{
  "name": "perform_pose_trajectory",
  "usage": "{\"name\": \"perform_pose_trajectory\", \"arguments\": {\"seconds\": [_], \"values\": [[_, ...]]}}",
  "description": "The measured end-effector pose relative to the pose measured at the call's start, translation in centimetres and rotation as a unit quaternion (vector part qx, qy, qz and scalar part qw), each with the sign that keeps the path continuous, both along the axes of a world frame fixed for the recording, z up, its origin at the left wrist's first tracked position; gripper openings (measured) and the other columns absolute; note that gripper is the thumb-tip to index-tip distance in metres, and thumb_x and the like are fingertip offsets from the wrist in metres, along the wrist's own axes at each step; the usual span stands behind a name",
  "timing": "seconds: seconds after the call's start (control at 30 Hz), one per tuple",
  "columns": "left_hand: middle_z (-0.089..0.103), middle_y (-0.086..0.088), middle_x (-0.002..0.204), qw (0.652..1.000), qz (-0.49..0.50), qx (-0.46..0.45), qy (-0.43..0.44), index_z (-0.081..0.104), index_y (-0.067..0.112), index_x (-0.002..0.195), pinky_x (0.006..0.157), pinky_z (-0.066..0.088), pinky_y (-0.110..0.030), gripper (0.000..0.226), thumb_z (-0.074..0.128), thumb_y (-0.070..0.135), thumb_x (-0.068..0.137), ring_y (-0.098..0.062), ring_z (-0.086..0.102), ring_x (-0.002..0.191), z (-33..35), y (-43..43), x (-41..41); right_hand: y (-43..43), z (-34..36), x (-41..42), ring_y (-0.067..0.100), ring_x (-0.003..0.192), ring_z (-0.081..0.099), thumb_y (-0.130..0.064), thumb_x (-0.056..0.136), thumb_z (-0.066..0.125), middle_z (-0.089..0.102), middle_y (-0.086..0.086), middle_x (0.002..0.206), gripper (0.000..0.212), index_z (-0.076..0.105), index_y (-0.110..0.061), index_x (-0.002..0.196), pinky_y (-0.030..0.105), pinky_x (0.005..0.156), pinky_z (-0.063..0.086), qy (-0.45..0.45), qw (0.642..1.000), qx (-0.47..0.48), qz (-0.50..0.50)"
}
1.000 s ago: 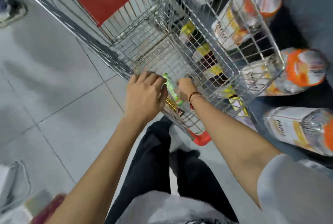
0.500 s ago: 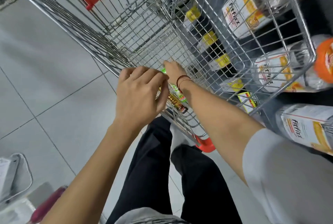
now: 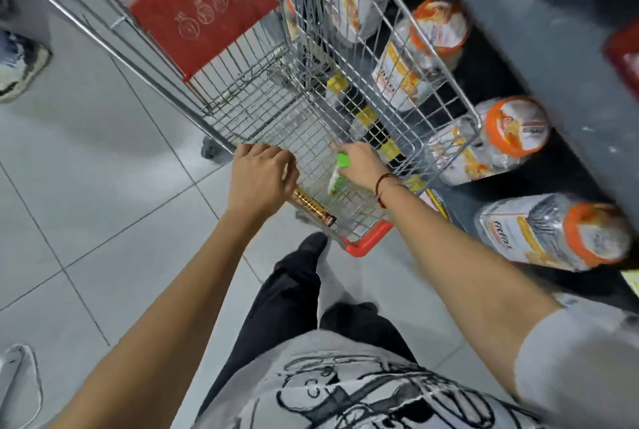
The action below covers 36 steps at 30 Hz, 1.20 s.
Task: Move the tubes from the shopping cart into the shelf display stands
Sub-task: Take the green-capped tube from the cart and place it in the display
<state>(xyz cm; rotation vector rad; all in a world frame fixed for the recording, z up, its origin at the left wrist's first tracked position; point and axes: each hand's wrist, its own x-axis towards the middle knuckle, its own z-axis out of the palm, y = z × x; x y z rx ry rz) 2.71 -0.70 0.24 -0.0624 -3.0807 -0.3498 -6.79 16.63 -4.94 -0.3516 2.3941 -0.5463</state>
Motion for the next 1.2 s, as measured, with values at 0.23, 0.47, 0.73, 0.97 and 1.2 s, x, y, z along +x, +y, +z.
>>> {"name": "perform_pose_trajectory", "arguments": {"seconds": [0.23,0.47,0.73,0.97,1.2], "values": [[0.070,-0.009,0.081,1.000,0.004,0.015,-0.011,0.067,0.011,0.079,0.070,0.031,-0.035,0.010,0.062,0.018,0.083,-0.028,0.059,0.079,0.6,0.1,-0.2,3.4,8.3,1.9,0.033,0.114,0.053,-0.009,0.082,0.065,0.058,0.019,0.121,0.038,0.058,-0.004,0.119,0.033,0.092,0.044,0.108,0.988,-0.058,-0.096],[0.068,-0.017,0.101,0.993,-0.058,0.105,0.004,0.067,0.005,0.101,0.073,0.051,-0.042,0.019,0.061,0.010,0.084,-0.033,0.061,0.089,2.8,4.5,-2.8,9.3,17.2,2.9,0.028,0.107,0.057,-0.017,0.082,0.068,0.061,0.015,0.116,0.041,0.059,-0.008,0.121,0.011,0.071,0.027,0.213,0.955,-0.100,-0.179],[0.064,-0.019,0.104,0.959,-0.228,0.153,0.065,0.064,0.004,0.105,0.070,0.051,-0.044,0.025,0.058,0.006,0.081,-0.038,0.060,0.089,8.9,15.9,-9.6,18.3,28.2,6.5,0.032,0.109,0.056,-0.003,0.079,0.065,0.061,0.018,0.115,0.039,0.061,-0.008,0.117,0.023,0.087,0.033,0.345,0.897,-0.066,-0.269],[0.065,-0.020,0.098,0.900,-0.386,0.174,0.102,0.065,0.000,0.099,0.074,0.053,-0.044,0.041,0.037,0.022,0.078,-0.038,0.061,0.088,12.3,25.1,-11.2,24.7,33.6,9.4,0.027,0.108,0.055,-0.001,0.073,0.062,0.063,0.013,0.111,0.034,0.064,-0.013,0.105,0.016,0.070,0.026,0.382,0.862,0.000,-0.334],[0.065,-0.016,0.115,0.874,-0.467,0.114,0.076,0.065,0.003,0.109,0.081,0.050,-0.046,0.049,0.037,0.030,0.081,-0.033,0.060,0.106,11.4,29.5,-10.1,27.8,34.9,10.8,0.031,0.106,0.056,-0.007,0.073,0.061,0.064,0.011,0.109,0.032,0.062,-0.021,0.102,0.029,0.084,0.037,0.395,0.843,0.040,-0.364]]}}
